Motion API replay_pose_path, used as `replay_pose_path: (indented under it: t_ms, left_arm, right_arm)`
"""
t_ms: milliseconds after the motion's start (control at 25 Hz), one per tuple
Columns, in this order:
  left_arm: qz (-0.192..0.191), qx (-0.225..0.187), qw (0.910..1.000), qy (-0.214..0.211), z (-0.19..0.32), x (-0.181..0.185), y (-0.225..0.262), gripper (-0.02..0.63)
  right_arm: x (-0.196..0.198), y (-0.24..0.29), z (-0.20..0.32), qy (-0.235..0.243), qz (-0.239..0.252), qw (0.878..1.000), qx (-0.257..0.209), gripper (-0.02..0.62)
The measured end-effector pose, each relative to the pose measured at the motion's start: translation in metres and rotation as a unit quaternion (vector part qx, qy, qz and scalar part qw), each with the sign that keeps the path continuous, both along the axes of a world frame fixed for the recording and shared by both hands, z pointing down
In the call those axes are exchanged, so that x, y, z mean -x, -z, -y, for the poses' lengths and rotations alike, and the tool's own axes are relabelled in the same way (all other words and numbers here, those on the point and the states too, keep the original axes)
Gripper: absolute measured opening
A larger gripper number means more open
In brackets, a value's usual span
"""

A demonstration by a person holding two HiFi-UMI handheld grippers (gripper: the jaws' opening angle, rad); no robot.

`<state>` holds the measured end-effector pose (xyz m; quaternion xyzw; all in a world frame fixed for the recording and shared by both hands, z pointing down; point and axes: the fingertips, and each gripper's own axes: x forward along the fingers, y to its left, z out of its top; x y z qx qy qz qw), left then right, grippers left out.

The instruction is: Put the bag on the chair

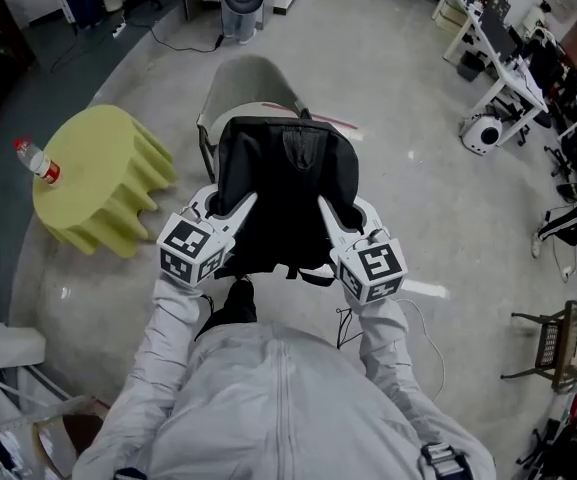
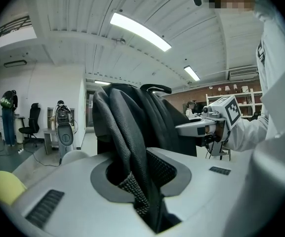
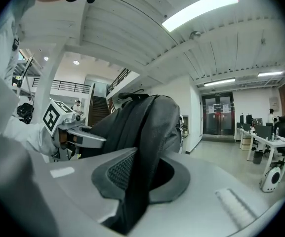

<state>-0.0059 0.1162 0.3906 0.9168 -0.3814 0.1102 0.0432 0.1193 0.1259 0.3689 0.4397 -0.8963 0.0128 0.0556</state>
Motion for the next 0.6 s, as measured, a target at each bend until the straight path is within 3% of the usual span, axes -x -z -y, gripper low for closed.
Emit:
replay_pose_path:
  t_ms: [440,600]
  left_arm:
    - [-0.01,0.013,0.9997,-0.02,0.134,0.028,-0.008,0.075]
    - [-0.007,0.016,0.9994,-0.031,0.185,0.042,-0.007,0.075]
  right_arm:
    - [0.03,-0.017,0.132,-0.025,0.009,0.999,0.029,0.052]
    - [0.043,-0.021,0.181,-0.03,0.023,0.997,0.064,0.048]
